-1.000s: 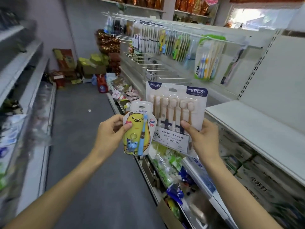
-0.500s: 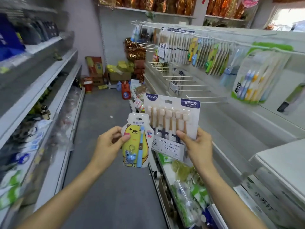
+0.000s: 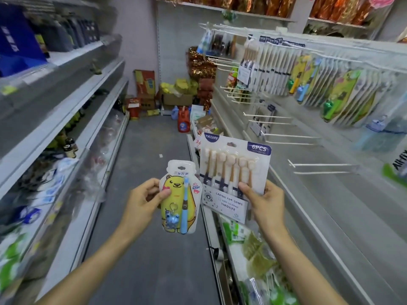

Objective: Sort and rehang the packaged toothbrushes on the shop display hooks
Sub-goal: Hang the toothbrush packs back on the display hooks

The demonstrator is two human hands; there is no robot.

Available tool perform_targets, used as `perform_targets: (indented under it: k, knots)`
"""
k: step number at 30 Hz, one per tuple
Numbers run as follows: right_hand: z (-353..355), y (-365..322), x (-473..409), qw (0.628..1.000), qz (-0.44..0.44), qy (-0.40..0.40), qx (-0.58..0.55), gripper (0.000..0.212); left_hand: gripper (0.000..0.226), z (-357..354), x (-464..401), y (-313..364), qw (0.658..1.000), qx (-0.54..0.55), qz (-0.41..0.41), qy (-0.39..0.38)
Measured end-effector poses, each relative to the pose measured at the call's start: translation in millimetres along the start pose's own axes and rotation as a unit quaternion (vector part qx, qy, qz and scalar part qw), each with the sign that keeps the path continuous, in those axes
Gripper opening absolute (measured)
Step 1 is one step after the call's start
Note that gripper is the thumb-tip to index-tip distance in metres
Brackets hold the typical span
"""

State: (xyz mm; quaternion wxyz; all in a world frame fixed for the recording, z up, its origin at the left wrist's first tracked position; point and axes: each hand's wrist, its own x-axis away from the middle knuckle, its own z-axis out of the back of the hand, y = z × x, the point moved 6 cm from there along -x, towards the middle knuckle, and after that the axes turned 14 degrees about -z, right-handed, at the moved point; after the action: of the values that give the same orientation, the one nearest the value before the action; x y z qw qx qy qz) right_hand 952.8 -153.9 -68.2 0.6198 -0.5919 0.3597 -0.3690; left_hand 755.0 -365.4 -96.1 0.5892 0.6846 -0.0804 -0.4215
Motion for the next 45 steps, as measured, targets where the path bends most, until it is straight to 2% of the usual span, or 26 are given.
perform_targets:
  k: [4,9,14,22,32,40,45]
  knots:
    - [-35.3,9.2,-43.5,1.0,-0.005,0.005,0.023,0.02,0.009,15.7,-43.8,-34.7,1.0,0.002,0.008,-0.009]
    - [-85.2,20.0,-101.4,0.999,-0.011,0.03,0.032,0.016,0.013,43.9,-112.0,-83.3,0.999,0.005,0.008,-0.033]
    - [-140.1,26.6,-157.7,0.998,-0.036,0.049,0.036,0.018,0.026,78.3,-191.4,-127.7,0.997,0.006,0.003,-0.071]
    - [-195.9,37.5,-225.3,0.994,-0.067,0.085,0.036,0.021,0.007,106.2,-288.1,-190.9,0.989,0.009,0.019,-0.143]
    - [-211.1,63.8,-297.9,0.987,-0.103,0.116,0.043,0.017,0.017,104.7,-363.6,-254.4,0.985,0.036,0.041,-0.164]
    - [-198.2,82.5,-390.9,0.981,-0.105,0.161,0.01,0.017,0.012,69.8,-438.2,-310.3,0.979,0.041,0.058,-0.19]
    - [-184.3,95.1,-451.8,0.975,-0.116,0.191,-0.002,0.014,0.03,45.1,-490.9,-339.1,0.978,0.07,0.068,-0.182]
